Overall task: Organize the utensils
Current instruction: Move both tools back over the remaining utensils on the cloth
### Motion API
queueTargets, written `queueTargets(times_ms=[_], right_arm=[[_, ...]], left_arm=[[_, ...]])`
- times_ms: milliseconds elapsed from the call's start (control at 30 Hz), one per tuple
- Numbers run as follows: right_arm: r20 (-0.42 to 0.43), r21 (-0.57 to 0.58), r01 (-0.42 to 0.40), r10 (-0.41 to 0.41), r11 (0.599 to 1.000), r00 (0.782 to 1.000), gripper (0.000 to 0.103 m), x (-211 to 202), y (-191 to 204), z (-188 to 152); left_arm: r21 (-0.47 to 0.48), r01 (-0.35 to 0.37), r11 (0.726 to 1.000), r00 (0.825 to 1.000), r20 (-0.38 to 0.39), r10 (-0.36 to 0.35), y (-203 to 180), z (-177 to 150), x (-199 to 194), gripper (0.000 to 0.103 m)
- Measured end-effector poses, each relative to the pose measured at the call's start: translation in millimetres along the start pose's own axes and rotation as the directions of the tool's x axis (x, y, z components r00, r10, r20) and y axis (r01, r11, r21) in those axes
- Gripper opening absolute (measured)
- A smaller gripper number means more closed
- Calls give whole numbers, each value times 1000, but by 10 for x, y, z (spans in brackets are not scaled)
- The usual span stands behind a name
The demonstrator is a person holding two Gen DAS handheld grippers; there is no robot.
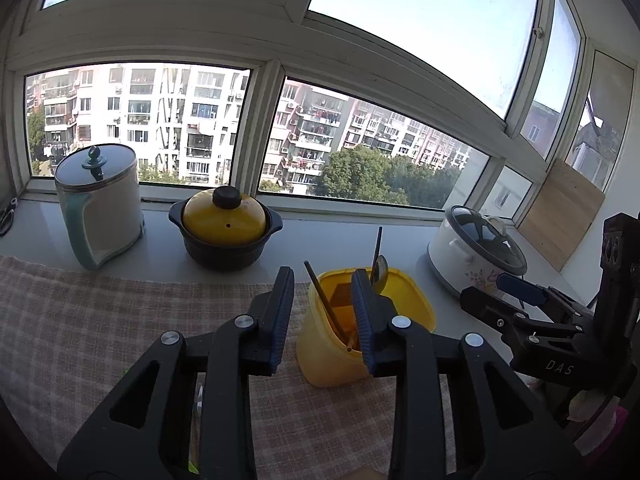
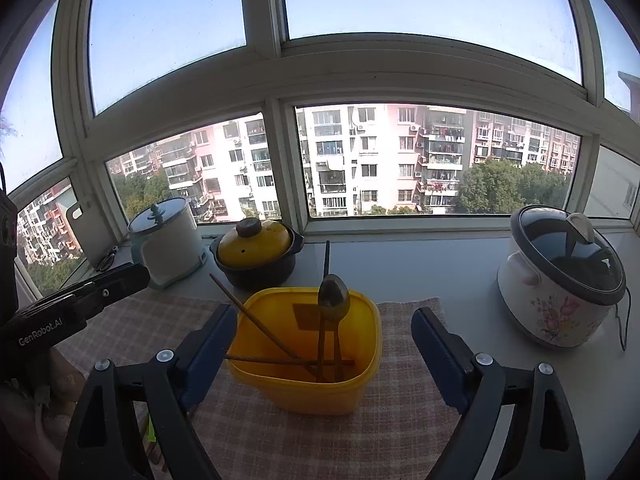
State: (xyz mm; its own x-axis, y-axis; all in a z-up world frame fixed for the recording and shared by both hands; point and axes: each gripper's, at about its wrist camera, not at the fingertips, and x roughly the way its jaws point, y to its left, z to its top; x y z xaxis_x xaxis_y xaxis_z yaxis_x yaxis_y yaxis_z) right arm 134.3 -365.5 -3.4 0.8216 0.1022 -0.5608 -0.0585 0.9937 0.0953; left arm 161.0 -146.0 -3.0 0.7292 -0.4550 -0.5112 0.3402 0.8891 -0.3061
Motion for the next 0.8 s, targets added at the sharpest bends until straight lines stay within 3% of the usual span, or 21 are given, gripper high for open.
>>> queueTargets(times_ms=[267, 633, 700, 800], right_arm=[[-14, 11, 18, -18, 1000, 1000, 94, -48, 261, -134], [-45, -17, -2, 1, 1000, 999, 95, -59, 706, -286], [-48, -25, -5, 3, 1000, 999, 103, -48, 776, -315], [-37, -37, 3, -4, 999, 999, 103, -45, 871, -376]], left_arm=[[15, -36, 999, 999, 3, 36, 277, -92, -225, 59], [1, -96, 995, 995, -29, 96, 737, -244, -434, 60], [-7, -112, 994, 993, -30, 112, 828, -274, -456, 60], [-24, -123, 992, 991, -60, 122, 987, -316, -449, 60]])
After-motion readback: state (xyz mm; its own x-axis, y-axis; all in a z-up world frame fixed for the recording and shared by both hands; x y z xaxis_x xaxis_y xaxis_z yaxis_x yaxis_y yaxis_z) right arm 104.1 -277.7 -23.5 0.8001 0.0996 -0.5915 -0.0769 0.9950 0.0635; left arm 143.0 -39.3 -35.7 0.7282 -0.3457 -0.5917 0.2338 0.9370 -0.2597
